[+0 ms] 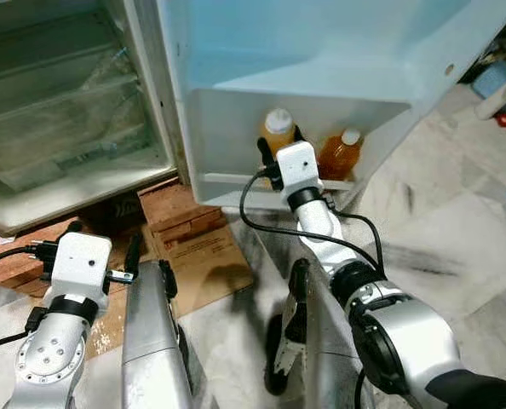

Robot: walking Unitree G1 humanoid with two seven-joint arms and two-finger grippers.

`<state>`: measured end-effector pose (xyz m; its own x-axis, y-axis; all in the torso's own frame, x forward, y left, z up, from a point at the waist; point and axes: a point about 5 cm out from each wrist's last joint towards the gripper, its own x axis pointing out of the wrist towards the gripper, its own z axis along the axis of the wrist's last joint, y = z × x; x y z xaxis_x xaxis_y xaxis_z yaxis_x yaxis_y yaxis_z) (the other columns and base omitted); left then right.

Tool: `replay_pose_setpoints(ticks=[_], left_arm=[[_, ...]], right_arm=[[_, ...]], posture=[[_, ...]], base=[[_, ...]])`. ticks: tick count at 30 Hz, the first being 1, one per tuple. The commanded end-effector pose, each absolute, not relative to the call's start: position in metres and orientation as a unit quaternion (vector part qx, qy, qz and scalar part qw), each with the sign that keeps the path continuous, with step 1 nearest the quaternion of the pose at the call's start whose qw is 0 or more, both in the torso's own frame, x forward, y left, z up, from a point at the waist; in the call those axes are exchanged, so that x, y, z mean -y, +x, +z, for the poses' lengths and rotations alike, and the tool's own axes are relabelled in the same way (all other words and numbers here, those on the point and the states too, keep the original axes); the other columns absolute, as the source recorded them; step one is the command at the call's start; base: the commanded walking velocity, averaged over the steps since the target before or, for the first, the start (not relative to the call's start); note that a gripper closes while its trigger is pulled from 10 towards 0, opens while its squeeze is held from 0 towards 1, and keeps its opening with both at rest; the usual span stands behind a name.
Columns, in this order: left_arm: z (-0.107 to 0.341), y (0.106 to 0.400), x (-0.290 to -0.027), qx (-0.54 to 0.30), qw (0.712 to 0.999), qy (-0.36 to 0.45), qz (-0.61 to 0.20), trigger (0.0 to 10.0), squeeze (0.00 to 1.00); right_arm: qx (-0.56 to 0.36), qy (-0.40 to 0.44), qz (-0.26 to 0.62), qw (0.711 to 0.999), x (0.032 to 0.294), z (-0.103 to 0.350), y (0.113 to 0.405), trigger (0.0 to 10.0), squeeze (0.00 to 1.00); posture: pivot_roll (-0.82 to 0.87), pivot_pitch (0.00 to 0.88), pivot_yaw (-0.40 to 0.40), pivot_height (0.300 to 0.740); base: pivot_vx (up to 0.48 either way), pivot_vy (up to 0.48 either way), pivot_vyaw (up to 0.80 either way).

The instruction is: Restocking fridge

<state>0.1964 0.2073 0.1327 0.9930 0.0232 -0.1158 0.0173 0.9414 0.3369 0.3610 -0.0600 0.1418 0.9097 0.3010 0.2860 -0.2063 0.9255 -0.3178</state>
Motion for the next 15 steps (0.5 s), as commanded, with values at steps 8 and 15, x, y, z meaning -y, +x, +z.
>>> replay_pose_setpoints(ticks=[8, 15], left_arm=[[0.131, 0.192, -0.212, -0.072, 0.980, 0.184, -0.003, 10.0, 0.00], [0.132, 0.192, -0.213, -0.074, 0.980, 0.185, -0.004, 10.0, 0.00]], right_arm=[[0.130, -0.193, 0.178, 0.956, 0.042, 0.113, 0.346, 10.0, 0.00], [0.070, -0.225, 0.159, 0.959, 0.058, 0.085, 0.338, 10.0, 0.00]], posture=[[0.35, 0.288, -0.052, 0.502], [0.35, 0.295, -0.045, 0.502]], base=[[0.000, 0.000, 0.00], [0.000, 0.000, 0.00]])
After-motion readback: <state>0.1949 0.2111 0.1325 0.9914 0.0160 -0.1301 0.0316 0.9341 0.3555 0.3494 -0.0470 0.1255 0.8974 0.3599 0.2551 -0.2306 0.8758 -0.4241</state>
